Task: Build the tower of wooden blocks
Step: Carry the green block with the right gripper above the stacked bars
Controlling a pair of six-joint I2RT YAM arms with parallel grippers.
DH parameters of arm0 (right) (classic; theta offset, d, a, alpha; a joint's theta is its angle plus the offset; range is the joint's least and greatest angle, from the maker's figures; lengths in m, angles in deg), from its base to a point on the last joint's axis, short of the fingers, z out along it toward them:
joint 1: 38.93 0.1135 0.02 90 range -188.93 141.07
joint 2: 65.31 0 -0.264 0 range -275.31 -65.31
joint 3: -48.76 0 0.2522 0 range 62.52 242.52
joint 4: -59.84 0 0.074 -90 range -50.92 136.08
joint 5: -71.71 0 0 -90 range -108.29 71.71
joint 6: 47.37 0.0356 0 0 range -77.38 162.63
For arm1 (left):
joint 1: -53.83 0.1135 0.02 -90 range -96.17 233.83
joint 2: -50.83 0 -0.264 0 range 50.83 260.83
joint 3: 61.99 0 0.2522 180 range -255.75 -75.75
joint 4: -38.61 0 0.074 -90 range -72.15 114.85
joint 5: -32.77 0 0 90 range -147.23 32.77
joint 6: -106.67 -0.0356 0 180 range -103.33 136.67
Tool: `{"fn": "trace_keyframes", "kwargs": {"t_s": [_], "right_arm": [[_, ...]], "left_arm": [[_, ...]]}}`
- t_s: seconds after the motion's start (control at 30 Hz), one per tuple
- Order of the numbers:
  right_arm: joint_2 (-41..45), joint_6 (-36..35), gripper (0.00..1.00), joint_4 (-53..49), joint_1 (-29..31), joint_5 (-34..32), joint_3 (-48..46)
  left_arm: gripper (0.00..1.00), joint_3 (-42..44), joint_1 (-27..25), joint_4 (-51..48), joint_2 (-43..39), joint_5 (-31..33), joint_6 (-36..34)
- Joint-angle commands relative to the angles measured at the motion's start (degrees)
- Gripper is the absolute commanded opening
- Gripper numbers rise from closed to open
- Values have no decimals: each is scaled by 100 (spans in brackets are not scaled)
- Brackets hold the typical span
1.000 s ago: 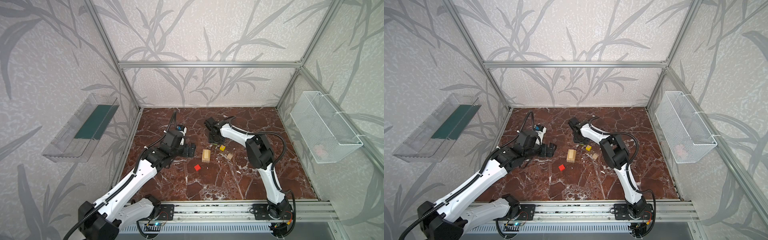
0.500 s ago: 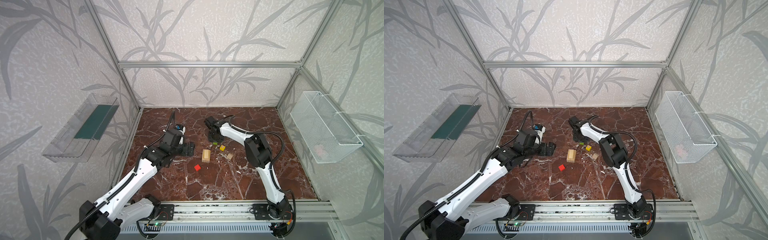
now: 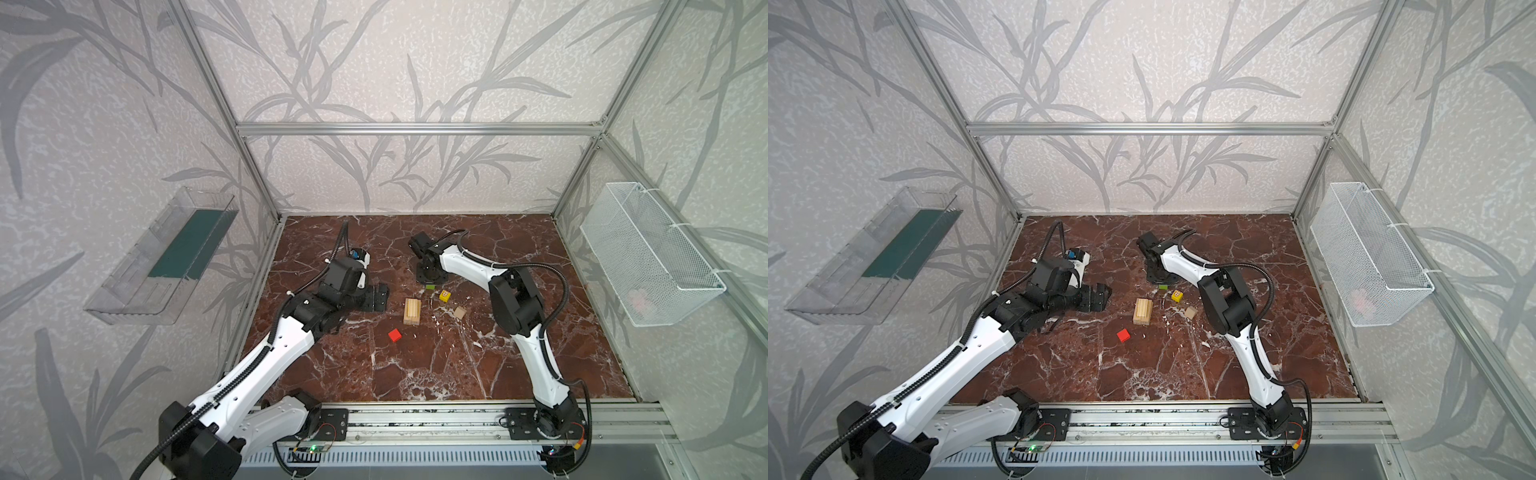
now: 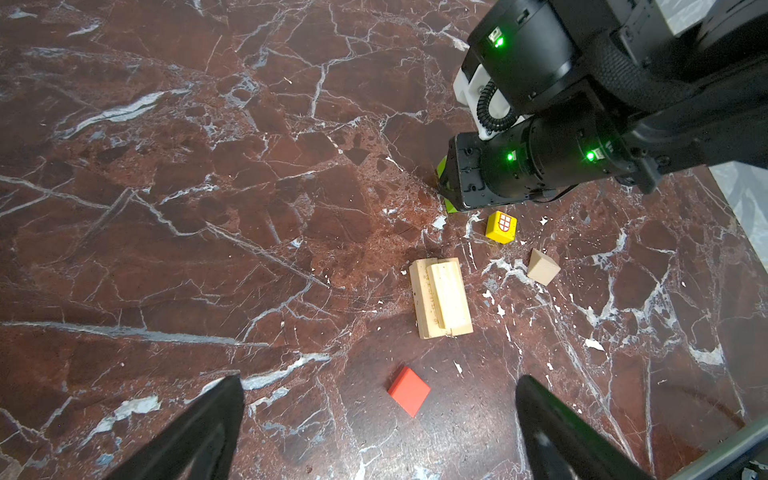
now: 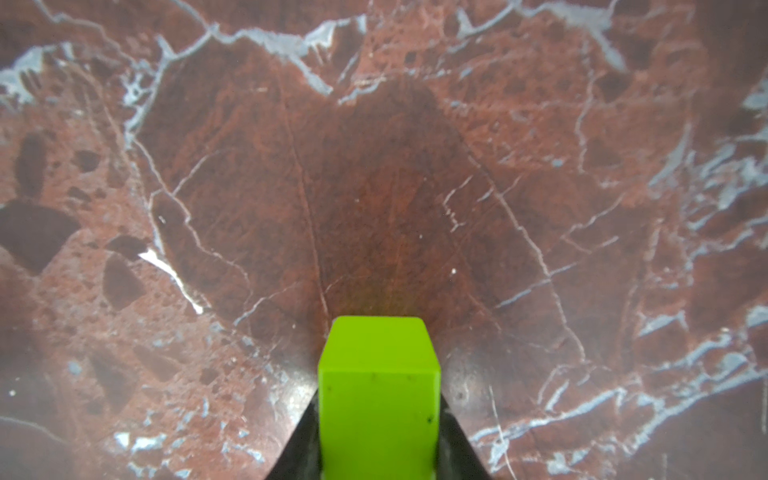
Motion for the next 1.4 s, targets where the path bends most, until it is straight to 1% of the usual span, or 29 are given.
{"fn": "trace_keyframes", "kwargs": {"t_s": [0.0, 0.13, 0.3, 0.43, 0.5, 0.7, 0.87, 1.1, 1.27, 1.37], "right_arm": [[512, -217, 23, -88, 13, 39, -140], [836, -271, 21, -367, 88, -24, -166], [1336, -199, 20, -710, 253, -173, -266], [1615, -15, 20, -1048, 420, -195, -264], [1710, 242, 20, -1179, 538, -243, -243], [1878, 574, 20, -1550, 999, -479, -139], [1906, 924, 20, -1764, 1359, -686, -156], [1830, 1414, 20, -1460, 1718, -621, -418], [1642, 1567, 20, -1358, 1834, -611, -424], [1481, 1549, 20, -1262, 1841, -482, -398]], "left_arm": [[100, 26, 74, 59, -28, -145, 30], [100, 2, 202, 67, -60, -397, 80], [99, 7, 257, 63, -157, -432, 111], [100, 11, 276, 9, -252, -335, 102], [99, 33, 295, 37, -298, -290, 110], [99, 21, 474, 35, -265, -349, 187], [100, 9, 724, 53, -227, -436, 273], [100, 101, 1003, 175, -246, -611, 365], [100, 140, 1217, 207, -245, -635, 452], [100, 156, 1286, 225, -252, -695, 471]]}}
